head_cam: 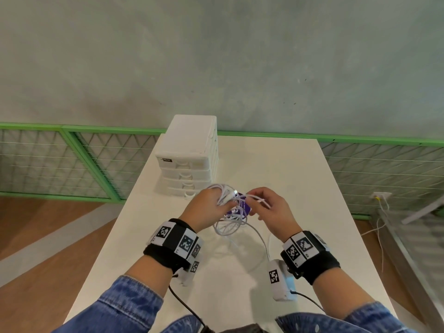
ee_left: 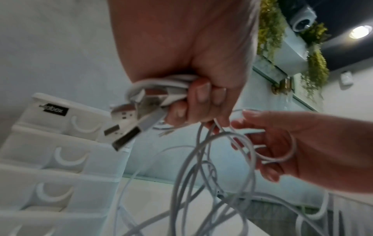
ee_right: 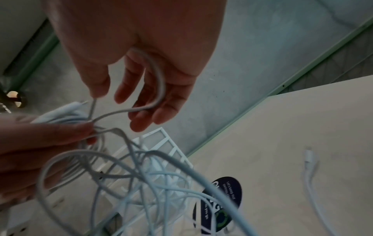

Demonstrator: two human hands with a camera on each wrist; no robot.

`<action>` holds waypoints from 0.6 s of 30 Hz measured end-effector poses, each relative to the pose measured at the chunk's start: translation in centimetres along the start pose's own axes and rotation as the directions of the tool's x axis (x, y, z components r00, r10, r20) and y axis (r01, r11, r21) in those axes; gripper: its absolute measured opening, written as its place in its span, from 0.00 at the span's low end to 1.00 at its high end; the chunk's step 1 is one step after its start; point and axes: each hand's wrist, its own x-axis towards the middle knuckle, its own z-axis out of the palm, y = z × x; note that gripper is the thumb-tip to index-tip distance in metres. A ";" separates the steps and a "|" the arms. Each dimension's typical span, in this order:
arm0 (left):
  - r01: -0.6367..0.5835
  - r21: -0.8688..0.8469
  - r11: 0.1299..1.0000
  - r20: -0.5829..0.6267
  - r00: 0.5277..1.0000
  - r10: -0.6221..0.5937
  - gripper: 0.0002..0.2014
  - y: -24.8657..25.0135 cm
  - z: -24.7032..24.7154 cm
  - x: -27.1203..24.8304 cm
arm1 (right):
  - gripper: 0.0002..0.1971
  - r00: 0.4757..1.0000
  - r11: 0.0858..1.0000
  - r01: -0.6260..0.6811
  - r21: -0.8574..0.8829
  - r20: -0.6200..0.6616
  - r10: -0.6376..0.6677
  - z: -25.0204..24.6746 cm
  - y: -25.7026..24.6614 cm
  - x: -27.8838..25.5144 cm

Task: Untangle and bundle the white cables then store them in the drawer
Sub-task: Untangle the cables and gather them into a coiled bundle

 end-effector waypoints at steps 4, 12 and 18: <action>0.031 -0.011 0.999 -0.083 0.996 -0.032 0.09 -0.8 -1.1 0.1 | 0.11 0.999 0.995 0.043 0.091 -0.028 -0.041 -1.1 0.3 0.1; 0.096 -0.087 0.992 -0.053 0.993 -0.101 0.11 -1.9 -0.3 0.4 | 0.15 0.996 0.998 0.043 0.034 -0.080 -0.040 -0.5 -0.8 0.8; 0.118 -0.099 0.988 -0.039 0.992 -0.122 0.19 -2.3 -0.8 0.8 | 0.12 0.997 0.997 -0.070 -0.022 -0.027 0.069 -0.9 1.4 0.7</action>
